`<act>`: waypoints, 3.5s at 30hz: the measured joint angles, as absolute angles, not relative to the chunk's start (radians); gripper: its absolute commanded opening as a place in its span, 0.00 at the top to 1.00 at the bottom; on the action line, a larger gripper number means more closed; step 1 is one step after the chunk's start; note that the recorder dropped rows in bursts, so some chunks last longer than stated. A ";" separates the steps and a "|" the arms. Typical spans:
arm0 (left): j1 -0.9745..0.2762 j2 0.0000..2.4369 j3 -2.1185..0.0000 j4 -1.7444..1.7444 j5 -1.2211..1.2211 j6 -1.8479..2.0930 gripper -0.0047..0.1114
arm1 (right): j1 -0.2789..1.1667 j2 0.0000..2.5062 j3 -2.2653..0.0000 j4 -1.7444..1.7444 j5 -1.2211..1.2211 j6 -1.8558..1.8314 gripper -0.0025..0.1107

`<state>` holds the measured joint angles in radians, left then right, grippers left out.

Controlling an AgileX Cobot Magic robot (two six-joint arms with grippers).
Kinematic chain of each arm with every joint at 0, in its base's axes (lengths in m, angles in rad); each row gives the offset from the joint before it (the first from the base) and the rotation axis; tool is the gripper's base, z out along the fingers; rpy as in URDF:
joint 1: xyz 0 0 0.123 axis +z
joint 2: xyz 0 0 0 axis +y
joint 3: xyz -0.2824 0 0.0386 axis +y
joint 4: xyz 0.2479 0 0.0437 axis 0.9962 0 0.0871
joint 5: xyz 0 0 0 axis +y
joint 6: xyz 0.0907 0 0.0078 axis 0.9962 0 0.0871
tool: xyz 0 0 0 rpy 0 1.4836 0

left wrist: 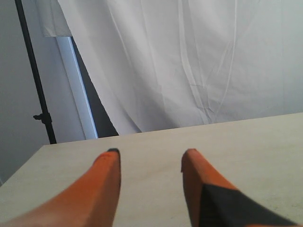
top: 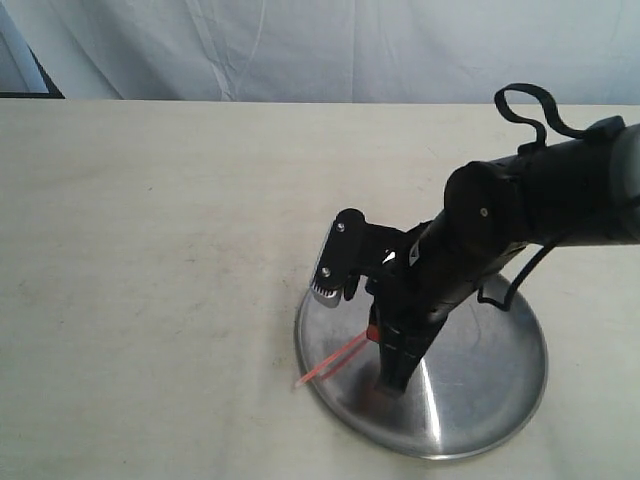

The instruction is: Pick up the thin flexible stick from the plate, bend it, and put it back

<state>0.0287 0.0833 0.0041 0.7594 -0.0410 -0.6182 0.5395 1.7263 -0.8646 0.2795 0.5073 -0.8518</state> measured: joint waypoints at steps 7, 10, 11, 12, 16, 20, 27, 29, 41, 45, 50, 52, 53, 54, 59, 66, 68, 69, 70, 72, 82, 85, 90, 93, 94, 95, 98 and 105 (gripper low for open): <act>0.029 0.083 0.004 0.759 -0.041 -0.618 0.60 | 0.564 1.726 -0.865 0.289 0.505 -0.869 0.81; 0.029 0.083 0.004 0.759 -0.041 -0.618 0.60 | 0.593 1.726 -0.865 0.287 0.491 -0.941 0.57; 0.029 0.083 0.004 0.759 -0.041 -0.618 0.60 | 0.603 1.726 -0.865 0.284 0.478 -0.978 0.50; 0.029 0.083 0.004 0.759 -0.041 -0.618 0.60 | 0.610 1.726 -0.865 0.282 0.461 -1.013 0.45; 0.029 0.083 0.004 0.759 -0.041 -0.618 0.60 | 0.625 1.726 -0.865 0.246 0.387 -1.083 0.47; 0.029 0.083 0.004 0.759 -0.041 -0.618 0.60 | 0.625 1.726 -0.865 0.192 0.374 -1.096 0.49; 0.029 0.083 0.004 0.759 -0.041 -0.618 0.60 | 0.625 1.773 -0.865 0.166 0.395 -1.103 0.49; 0.029 0.083 0.004 0.759 -0.041 -0.618 0.60 | 0.625 1.802 -0.865 0.166 0.397 -1.103 0.49; 0.029 0.083 0.004 0.759 -0.041 -0.618 0.60 | 0.629 1.873 -0.872 0.220 0.300 -1.103 0.98; 0.029 0.083 0.004 0.759 -0.041 -0.618 0.60 | 0.629 1.879 -0.873 0.302 0.291 -1.103 0.98; 0.029 0.083 0.004 0.759 -0.041 -0.618 0.60 | 0.632 1.831 -0.867 0.341 0.323 -1.085 0.98; 0.029 0.083 0.004 0.759 -0.041 -0.618 0.60 | 0.632 1.767 -0.867 0.341 0.324 -1.057 0.98; 0.029 0.083 0.004 0.759 -0.041 -0.618 0.60 | 0.632 1.726 -0.867 0.343 0.323 -1.034 0.98; 0.029 0.083 0.004 0.759 -0.041 -0.618 0.60 | 0.632 1.704 -0.867 0.343 0.323 -1.014 0.98; 0.029 0.083 0.004 0.759 -0.041 -0.618 0.60 | 0.632 1.546 -0.866 0.406 0.383 -0.874 0.98; 0.029 0.083 0.004 0.759 -0.041 -0.618 0.60 | 0.632 1.384 -0.866 0.503 0.460 -0.813 0.98; 0.029 0.083 0.004 0.738 -0.050 -0.632 0.60 | 0.632 1.337 -0.866 0.513 0.462 -0.772 0.98; 0.029 0.083 0.004 0.707 -0.066 -0.656 0.60 | 0.632 1.315 -0.866 0.519 0.462 -0.754 0.98; 0.029 0.083 0.004 0.667 -0.088 -0.687 0.60 | 0.632 1.296 -0.866 0.519 0.462 -0.735 0.98; 0.029 0.083 0.004 0.590 -0.153 -0.754 0.60 | 0.632 1.266 -0.866 0.521 0.462 -0.698 0.98; 0.029 0.082 0.002 0.775 -0.499 -1.514 0.60 | 0.632 1.185 -0.823 0.526 0.392 -0.503 0.98; 0.029 0.085 0.002 0.975 -0.564 -1.861 0.60 | 0.632 1.144 -0.766 0.526 0.305 -0.435 0.98; 0.029 0.114 -0.025 1.022 -0.614 -2.058 0.61 | 0.632 1.060 -0.674 0.564 0.186 -0.342 0.98; 0.029 0.155 -0.104 1.079 -0.661 -2.079 0.65 | 0.632 1.013 -0.646 0.607 0.149 -0.328 0.98; 0.029 0.176 -0.137 1.108 -0.682 -2.082 0.68 | 0.632 0.997 -0.640 0.627 0.134 -0.326 0.98; 0.029 0.202 -0.174 1.139 -0.705 -2.084 0.72 | 0.632 0.984 -0.636 0.646 0.118 -0.322 0.98; 0.029 0.305 -0.292 1.261 -0.778 -2.088 0.80 | 0.632 0.941 -0.628 0.718 0.062 -0.320 0.98; 0.029 0.661 -0.508 1.577 -1.047 -2.088 0.70 | 0.632 0.887 -0.628 0.801 0.043 -0.311 0.98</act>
<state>0.0287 0.6612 -0.5081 1.5771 -1.0468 -2.0883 0.6317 0.8872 -0.6281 0.8015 0.0432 -0.3114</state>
